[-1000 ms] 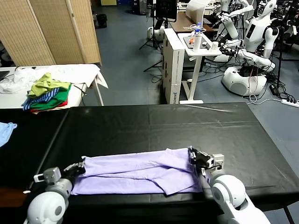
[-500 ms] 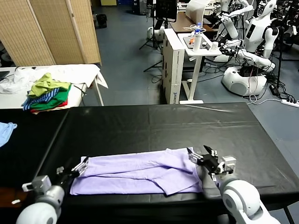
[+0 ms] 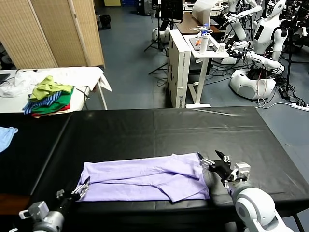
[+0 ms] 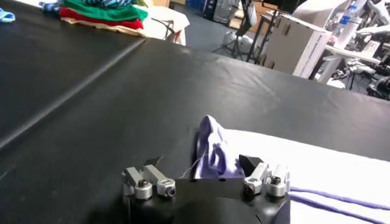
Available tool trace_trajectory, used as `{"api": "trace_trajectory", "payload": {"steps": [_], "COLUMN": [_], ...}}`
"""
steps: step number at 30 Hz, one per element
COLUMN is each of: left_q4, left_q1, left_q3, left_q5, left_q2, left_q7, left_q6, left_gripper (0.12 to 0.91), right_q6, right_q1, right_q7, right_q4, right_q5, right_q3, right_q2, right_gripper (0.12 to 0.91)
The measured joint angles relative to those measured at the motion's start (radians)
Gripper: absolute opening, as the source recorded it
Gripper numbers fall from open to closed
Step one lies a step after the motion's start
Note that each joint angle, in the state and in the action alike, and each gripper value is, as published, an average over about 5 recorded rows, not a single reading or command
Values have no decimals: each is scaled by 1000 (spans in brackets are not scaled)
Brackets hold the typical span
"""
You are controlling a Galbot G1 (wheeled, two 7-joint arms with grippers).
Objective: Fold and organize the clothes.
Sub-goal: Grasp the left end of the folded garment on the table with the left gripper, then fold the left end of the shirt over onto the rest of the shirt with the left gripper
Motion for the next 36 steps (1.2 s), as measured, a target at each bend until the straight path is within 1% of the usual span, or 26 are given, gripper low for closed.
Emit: {"api": "trace_trajectory", "payload": {"steps": [3,7,10,15,17,18,22,28,32,36], "left_q4": [2,9,16,22,22,21,15,14,31,62], "left_q1": [0,-5,-11,-17,-17,-18,-22,-29,-34,-33], "left_q3": [9,20,22,24,24,25,27,10,-25,-79], "left_q5": [7,8,-4,-34,-37,-36,8,162,240,265], "left_q2": [-3,-3,0,5,6,7,12,32,68,117], "left_q7": [3,6,4,-2,-2,-2,-3,-3,2,8], "left_q6": [-3,-5,-5,-4,-3,-2,-3,-31,-45,-61], "left_gripper": [867,752,612,298,206,182,181,180,180,180], "right_q6": [0,1,2,4,5,6,8,16,18,19], "right_q1": [2,6,7,6,6,5,3,0,2,1], "right_q7": [0,0,0,-1,-1,-1,-1,-1,-1,-1], "right_q4": [-3,-4,-5,-6,-7,-7,-7,-8,-9,-9], "right_q5": [-1,-3,-6,-14,-17,-18,-24,-35,-36,-36], "right_q3": [-3,-8,-11,-11,-10,-9,-5,-3,-3,-3], "right_q2": [0,1,2,6,7,8,14,22,25,27], "right_gripper": [907,907,907,907,907,907,907,907,907,907]}}
